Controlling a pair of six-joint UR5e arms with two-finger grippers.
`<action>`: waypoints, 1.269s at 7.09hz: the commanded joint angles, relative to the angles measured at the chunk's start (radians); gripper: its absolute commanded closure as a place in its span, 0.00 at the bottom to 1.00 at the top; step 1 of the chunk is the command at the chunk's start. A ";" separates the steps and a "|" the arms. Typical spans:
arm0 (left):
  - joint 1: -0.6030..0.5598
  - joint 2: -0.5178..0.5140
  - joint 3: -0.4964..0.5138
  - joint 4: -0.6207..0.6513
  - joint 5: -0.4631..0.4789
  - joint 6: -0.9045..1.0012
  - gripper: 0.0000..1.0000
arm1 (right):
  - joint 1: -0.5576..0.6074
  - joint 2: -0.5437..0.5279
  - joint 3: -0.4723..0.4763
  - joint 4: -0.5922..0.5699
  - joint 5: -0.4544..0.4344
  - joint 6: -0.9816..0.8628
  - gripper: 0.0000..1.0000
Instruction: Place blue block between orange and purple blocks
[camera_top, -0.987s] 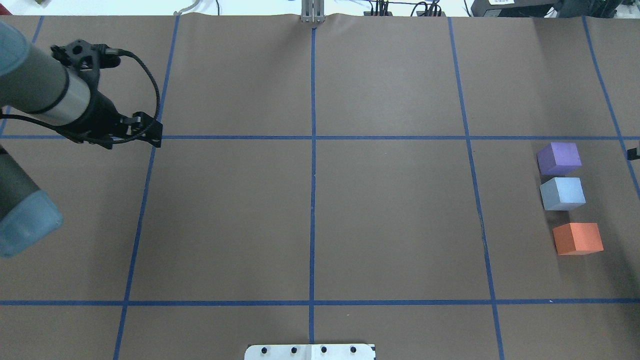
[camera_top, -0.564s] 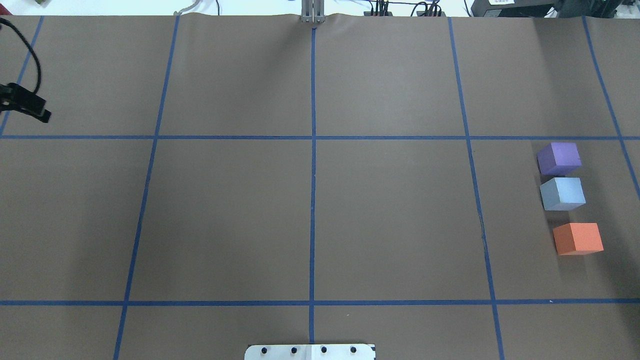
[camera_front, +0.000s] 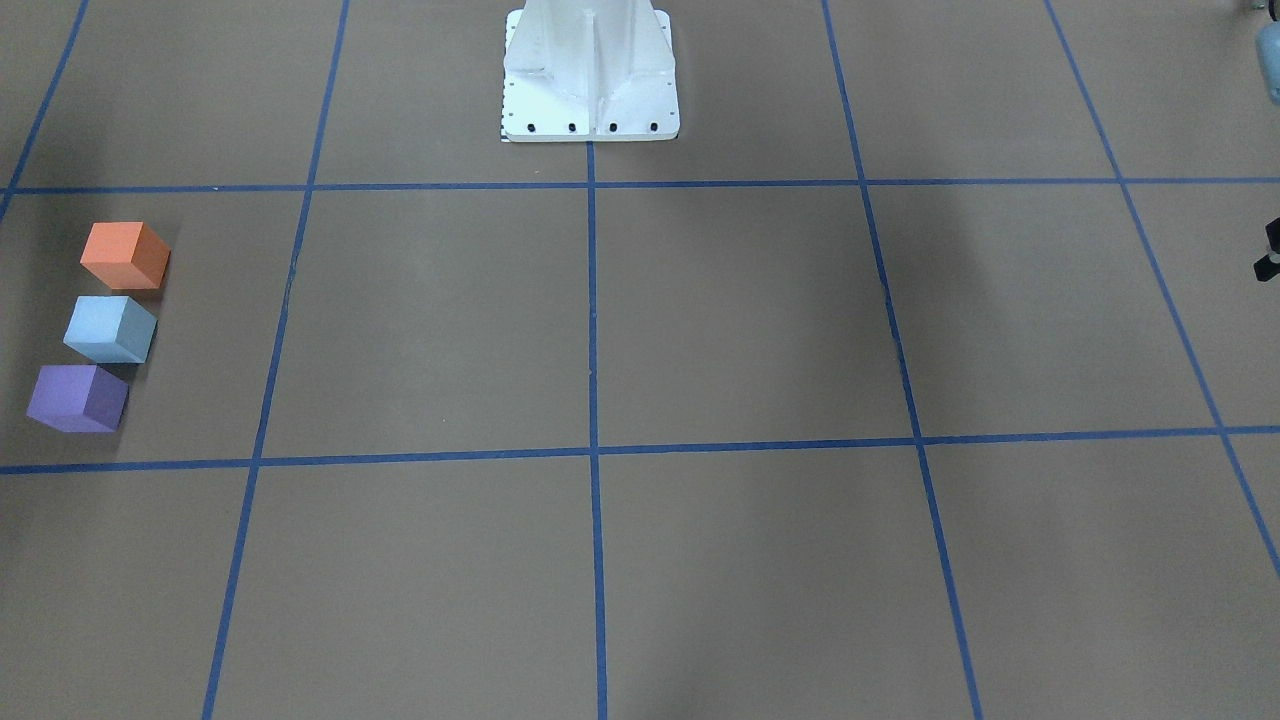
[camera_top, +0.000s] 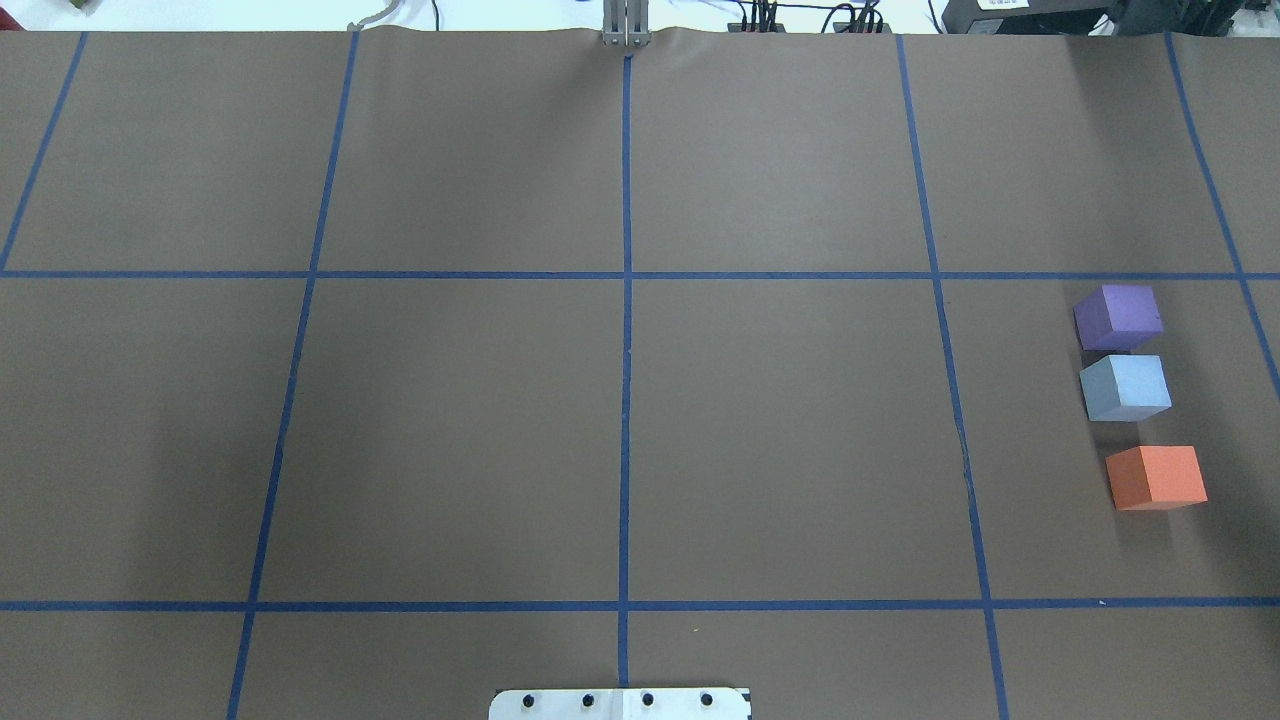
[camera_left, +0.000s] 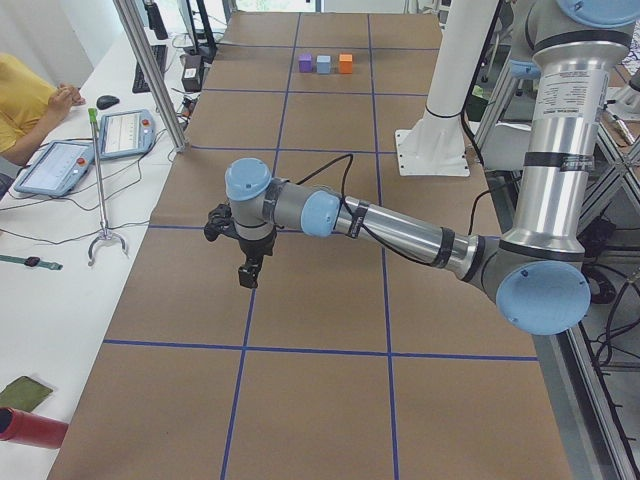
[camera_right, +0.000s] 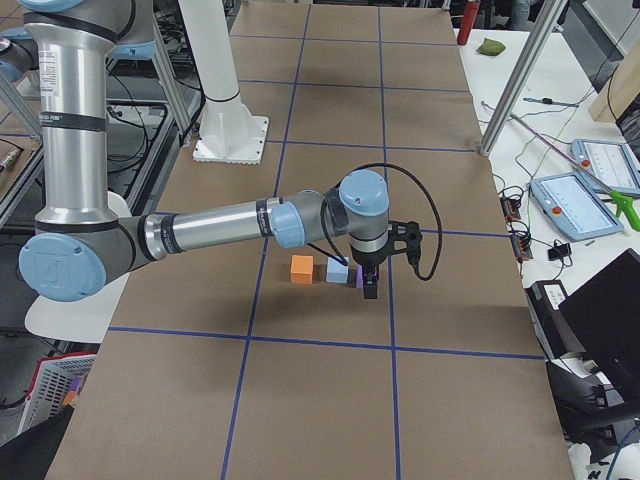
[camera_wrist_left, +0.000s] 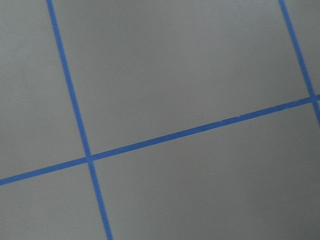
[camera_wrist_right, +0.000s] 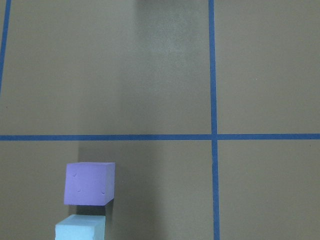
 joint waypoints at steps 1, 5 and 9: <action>-0.041 0.029 0.029 0.006 -0.030 -0.007 0.00 | 0.000 -0.003 -0.006 -0.007 0.001 -0.006 0.00; -0.050 0.053 0.029 -0.004 -0.032 -0.001 0.00 | -0.018 0.013 -0.007 -0.001 0.007 0.009 0.00; -0.052 0.082 0.005 -0.007 -0.032 -0.007 0.00 | -0.039 0.027 -0.023 0.010 0.009 -0.002 0.00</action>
